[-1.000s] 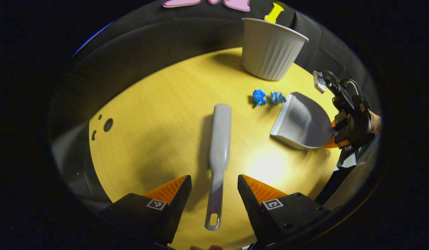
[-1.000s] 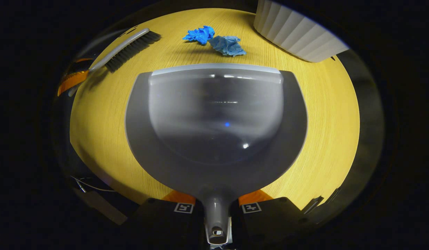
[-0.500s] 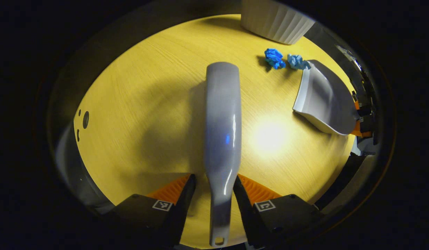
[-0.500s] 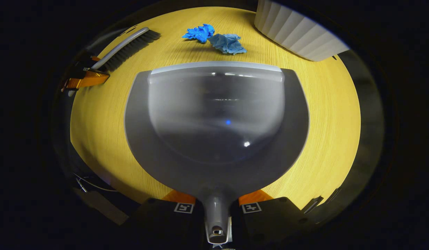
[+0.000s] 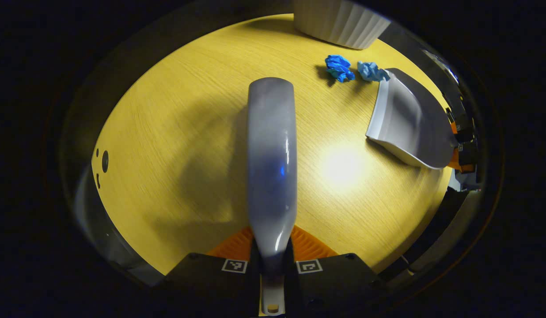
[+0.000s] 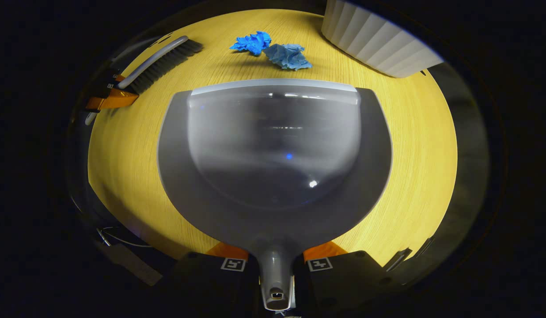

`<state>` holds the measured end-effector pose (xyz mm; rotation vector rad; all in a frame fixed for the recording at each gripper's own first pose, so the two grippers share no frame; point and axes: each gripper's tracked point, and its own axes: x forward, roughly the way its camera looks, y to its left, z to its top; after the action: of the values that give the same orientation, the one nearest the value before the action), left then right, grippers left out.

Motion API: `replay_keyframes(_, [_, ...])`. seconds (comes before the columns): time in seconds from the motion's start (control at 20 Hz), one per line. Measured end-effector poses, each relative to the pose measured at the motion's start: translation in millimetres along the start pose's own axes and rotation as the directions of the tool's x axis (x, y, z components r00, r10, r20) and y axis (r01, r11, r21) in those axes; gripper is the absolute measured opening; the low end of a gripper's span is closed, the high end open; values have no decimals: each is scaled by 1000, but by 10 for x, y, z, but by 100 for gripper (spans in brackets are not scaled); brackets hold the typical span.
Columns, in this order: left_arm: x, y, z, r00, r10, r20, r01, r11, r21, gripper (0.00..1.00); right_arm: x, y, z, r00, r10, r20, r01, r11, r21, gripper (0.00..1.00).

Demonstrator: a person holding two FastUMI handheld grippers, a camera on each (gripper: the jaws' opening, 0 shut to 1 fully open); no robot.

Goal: Pick up the small broom and dustpan from the desktop, sweep the trash into the dustpan with the broom, and then empty the trash into the garbage bin.

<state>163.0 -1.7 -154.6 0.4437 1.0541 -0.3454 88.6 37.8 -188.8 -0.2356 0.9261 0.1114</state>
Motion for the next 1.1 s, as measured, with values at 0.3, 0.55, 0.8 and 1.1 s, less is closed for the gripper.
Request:
replay_keyframes(0.3, [-77, 212, 715, 992, 59, 112, -62, 998, 23, 22, 13, -2, 6, 1000, 4, 0, -4, 1000, 1, 36])
replay_keyframes(0.55, [-53, -69, 1228, 991, 10, 131, -27, 990, 135, 21, 21, -5, 16, 1000, 5, 3, -5, 1000, 0, 36])
replay_keyframes(0.8, [50, -339, 1409, 996, -14, 92, -5, 977, 211, 21, 12, -4, 18, 1000, 7, 3, -7, 1000, 0, 36])
replay_keyframes(1.1, [19, -549, 1367, 997, -68, 32, 52, 936, 348, 21, 6, -9, 14, 1000, 8, 8, -8, 1000, -1, 36])
